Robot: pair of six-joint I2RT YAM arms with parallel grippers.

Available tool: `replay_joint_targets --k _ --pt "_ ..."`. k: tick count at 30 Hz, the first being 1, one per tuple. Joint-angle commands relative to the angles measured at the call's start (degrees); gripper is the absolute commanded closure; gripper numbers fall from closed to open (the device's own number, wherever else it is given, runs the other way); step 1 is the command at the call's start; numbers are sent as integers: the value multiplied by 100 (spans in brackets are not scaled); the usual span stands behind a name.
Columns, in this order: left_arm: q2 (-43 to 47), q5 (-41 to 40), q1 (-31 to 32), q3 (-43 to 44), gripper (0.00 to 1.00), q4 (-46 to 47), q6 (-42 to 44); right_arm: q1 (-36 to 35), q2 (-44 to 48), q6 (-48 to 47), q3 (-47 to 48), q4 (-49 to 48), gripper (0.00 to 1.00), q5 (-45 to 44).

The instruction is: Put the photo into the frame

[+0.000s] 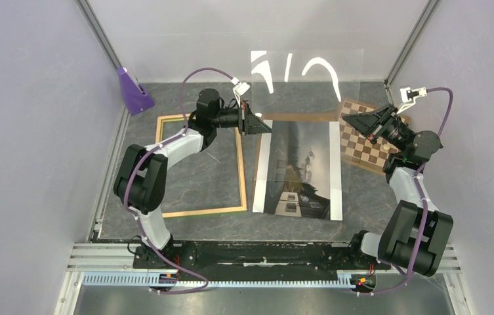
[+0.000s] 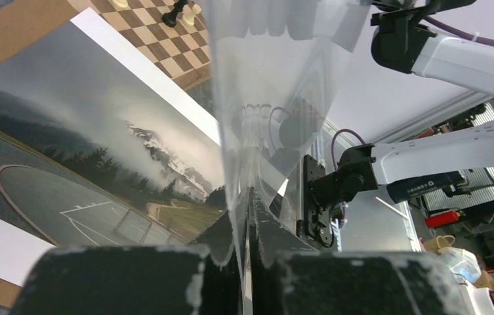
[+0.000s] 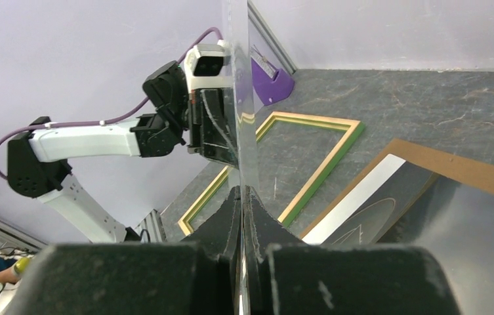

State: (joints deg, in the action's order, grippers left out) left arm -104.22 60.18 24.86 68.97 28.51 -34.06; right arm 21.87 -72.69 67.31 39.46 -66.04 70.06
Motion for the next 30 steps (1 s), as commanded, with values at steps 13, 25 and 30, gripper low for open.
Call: replay_joint_targets --k 13,25,30 --pt "1376 -65 -5 -335 98 -920 220 -33 382 -2481 325 2756 50 -223" --pt "2313 -386 -866 -442 98 -3613 1321 -41 613 -3475 404 3879 7 -422" --pt "2845 -340 -1379 -904 98 -4182 1387 -272 798 -4035 496 4506 5 -644"
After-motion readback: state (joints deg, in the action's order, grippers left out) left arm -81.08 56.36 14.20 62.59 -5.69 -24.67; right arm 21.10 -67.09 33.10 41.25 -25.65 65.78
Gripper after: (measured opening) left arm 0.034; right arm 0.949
